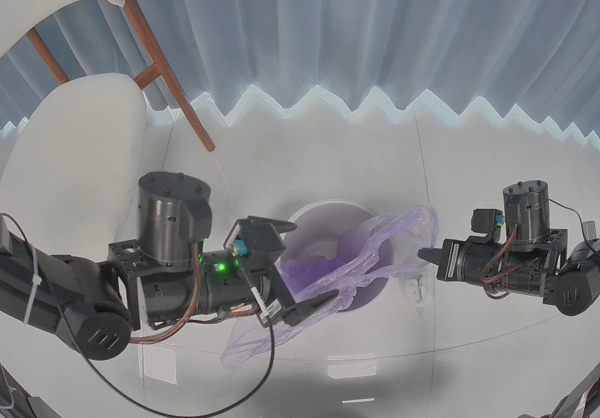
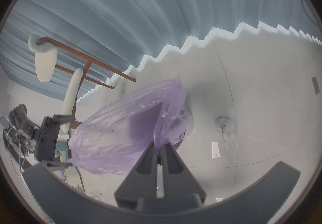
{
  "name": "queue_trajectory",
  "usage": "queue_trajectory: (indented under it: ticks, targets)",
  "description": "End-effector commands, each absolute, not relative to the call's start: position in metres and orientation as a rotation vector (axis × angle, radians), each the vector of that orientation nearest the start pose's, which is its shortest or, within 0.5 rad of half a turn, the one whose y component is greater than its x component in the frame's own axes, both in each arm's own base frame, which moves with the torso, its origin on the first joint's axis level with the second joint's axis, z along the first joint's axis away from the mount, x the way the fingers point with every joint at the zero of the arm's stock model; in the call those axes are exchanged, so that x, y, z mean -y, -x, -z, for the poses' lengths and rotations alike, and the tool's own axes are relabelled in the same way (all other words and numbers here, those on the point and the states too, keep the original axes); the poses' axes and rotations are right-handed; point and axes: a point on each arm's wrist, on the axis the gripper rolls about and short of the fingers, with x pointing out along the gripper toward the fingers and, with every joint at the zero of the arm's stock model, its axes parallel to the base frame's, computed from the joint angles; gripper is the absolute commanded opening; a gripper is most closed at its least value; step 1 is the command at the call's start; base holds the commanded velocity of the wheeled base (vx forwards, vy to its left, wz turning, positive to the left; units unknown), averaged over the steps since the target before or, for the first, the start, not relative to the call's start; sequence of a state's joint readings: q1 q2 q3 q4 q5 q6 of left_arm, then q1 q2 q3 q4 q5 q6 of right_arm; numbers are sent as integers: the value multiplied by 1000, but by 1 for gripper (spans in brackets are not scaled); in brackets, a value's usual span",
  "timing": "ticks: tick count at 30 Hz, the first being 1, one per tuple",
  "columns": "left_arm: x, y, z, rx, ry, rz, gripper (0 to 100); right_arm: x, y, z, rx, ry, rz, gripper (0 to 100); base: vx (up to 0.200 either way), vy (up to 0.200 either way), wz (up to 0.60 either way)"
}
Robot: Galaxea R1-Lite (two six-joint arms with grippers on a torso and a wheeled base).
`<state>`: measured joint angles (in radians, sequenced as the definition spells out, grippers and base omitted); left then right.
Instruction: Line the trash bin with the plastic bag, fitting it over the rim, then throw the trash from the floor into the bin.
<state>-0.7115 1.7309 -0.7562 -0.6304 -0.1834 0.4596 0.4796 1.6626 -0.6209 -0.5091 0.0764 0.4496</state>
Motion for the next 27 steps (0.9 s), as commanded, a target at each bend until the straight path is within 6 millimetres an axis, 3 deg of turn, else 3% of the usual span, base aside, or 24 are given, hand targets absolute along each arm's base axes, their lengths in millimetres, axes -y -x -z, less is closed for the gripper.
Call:
queue_trajectory:
  ticks: [1, 7, 10, 17, 24, 27]
  targets:
    - [183, -202, -149, -258, -378, 1019, 100, -126, -238, -134, -639, -320, -414, 0, 0, 0, 0]
    - [168, -193, -122, -382, -347, 1082, 100, -127, -240, -135, -611, -327, -422, 0, 0, 0, 0]
    - [148, -190, -102, -450, -376, 1082, 100, -126, -242, -134, -602, -331, -416, 0, 0, 0, 0]
    - [123, -205, -96, -427, -436, 1036, 100, -127, -246, -127, -625, -325, -407, 0, 0, 0, 0]
    - [122, -207, -96, -421, -433, 1047, 100, -128, -248, -124, -635, -323, -404, 0, 0, 0, 0]
    - [127, -204, -87, -457, -441, 1075, 100, -128, -248, -123, -636, -322, -402, 0, 0, 0, 0]
